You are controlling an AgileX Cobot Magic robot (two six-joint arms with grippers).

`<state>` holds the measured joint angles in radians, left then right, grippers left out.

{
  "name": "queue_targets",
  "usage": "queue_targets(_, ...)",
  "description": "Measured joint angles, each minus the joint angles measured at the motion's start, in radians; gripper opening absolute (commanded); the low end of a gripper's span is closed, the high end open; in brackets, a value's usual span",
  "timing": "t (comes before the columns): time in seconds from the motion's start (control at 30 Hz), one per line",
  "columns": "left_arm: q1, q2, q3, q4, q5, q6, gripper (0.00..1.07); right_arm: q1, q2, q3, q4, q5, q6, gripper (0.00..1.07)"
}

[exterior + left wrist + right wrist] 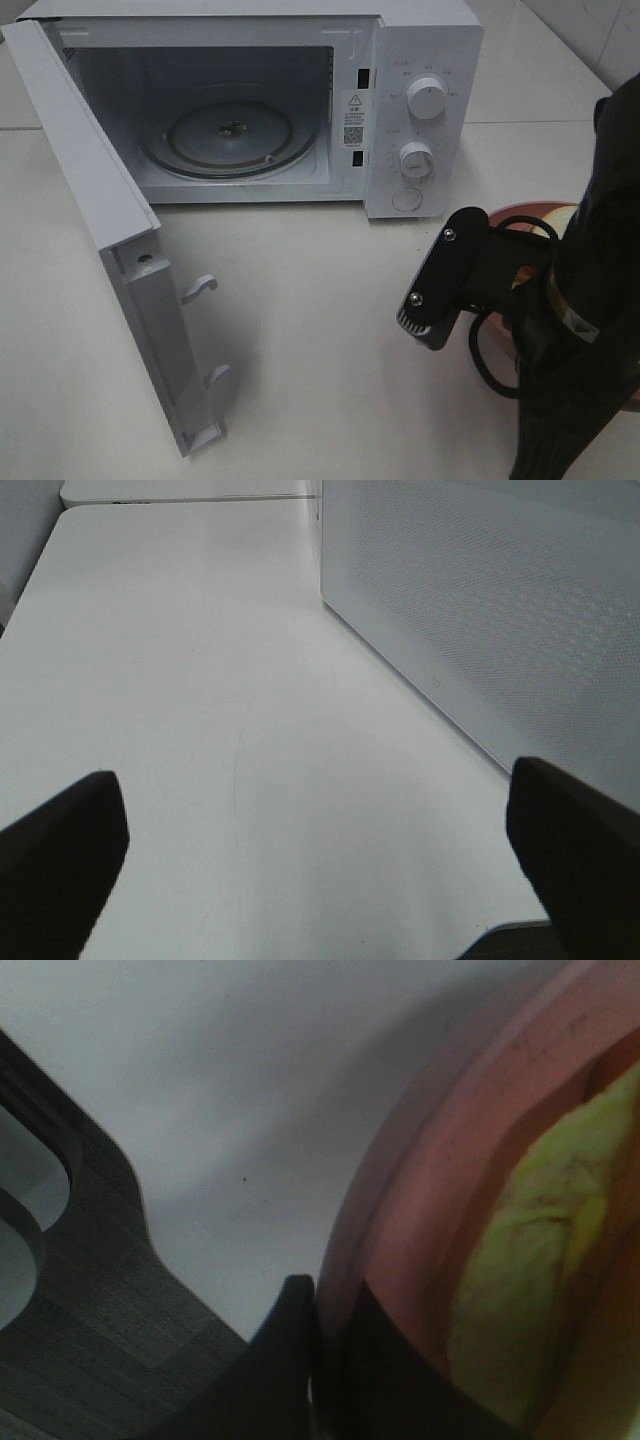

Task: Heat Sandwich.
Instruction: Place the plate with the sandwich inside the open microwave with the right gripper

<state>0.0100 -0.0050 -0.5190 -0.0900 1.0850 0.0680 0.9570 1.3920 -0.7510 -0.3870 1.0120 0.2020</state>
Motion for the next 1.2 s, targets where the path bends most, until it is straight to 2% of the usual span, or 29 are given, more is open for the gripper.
queue_targets(0.47,0.000,0.000,0.000,0.000,0.000,0.000,0.98,0.019,0.000,0.000,-0.062,-0.075,-0.195,0.00)
queue_targets(1.2,0.000,0.000,0.000,0.000,0.000,0.000,0.98,0.019,0.000,0.000,-0.065,-0.282,-0.704,0.01)
